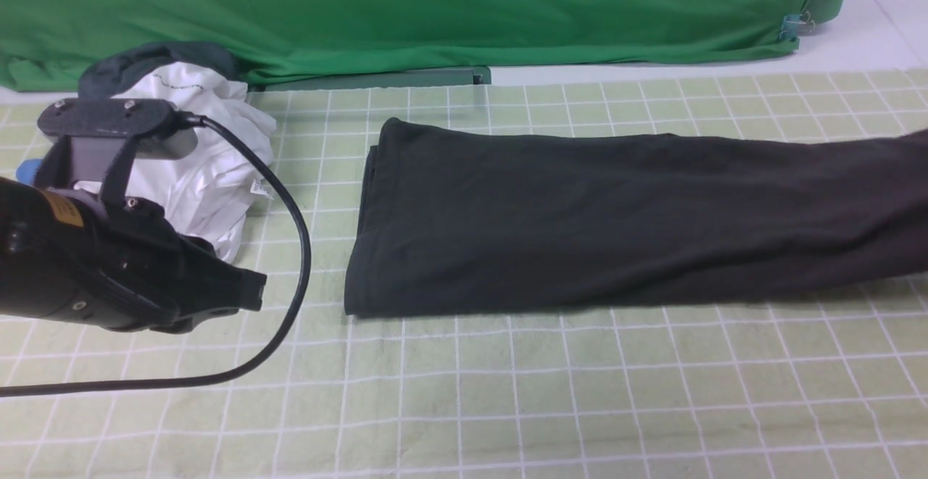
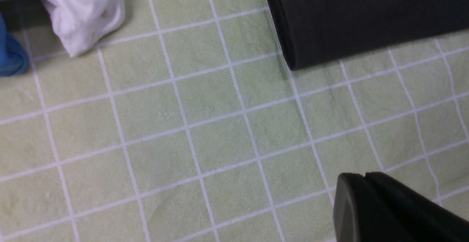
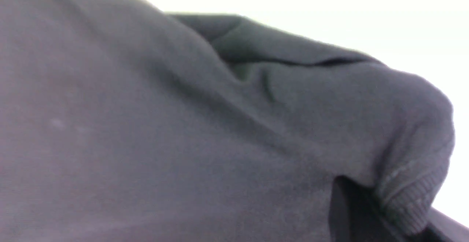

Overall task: Fold a long-sleeved shirt over a green coffee tablecloth.
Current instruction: 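Fold the right end of the dark garment over onto its left end with the right gripper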

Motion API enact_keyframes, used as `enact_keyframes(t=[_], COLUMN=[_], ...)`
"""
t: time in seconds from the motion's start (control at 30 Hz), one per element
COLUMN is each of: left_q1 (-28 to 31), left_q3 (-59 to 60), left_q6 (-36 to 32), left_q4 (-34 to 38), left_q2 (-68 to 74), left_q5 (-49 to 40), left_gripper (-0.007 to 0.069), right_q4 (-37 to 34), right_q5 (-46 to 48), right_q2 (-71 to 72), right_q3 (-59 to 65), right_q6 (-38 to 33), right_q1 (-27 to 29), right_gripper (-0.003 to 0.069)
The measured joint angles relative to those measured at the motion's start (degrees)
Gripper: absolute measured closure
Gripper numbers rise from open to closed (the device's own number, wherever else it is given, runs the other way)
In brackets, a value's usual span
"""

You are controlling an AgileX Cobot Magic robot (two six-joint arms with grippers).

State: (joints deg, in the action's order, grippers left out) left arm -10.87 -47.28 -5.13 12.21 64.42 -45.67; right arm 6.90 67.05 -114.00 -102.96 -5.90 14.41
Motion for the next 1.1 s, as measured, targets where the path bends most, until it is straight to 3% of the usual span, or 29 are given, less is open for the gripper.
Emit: enact_keyframes(t=[0.2,0.5,0.83,1.1], left_q1=[0.00,0.00,0.00,0.00], left_q3=[0.00,0.00,0.00,0.00], left_q6=[0.00,0.00,-0.62,-1.18], left_q4=[0.00,0.24,0.96,1.36], left_q2=[0.00,0.00,0.00,0.00], left_q5=[1.48,2.29,2.93,2.93], left_gripper=[0.0613,0.0613,0.0613,0.0613], right_q4=[-4.47,-17.67,-32.96,-40.90], right_q5=[2.32,1.76,-9.03,-19.89], right_q2=[3.09,4.13,-0.21,-8.61], right_q3=[-3.75,-6.64,-6.64,-6.64], right_q6=[0.70,2.92,5.90,7.01], right_q1=[-3.65,-17.07,-36.11,-45.48], right_gripper=[0.0627,0.0630,0.0631,0.0631])
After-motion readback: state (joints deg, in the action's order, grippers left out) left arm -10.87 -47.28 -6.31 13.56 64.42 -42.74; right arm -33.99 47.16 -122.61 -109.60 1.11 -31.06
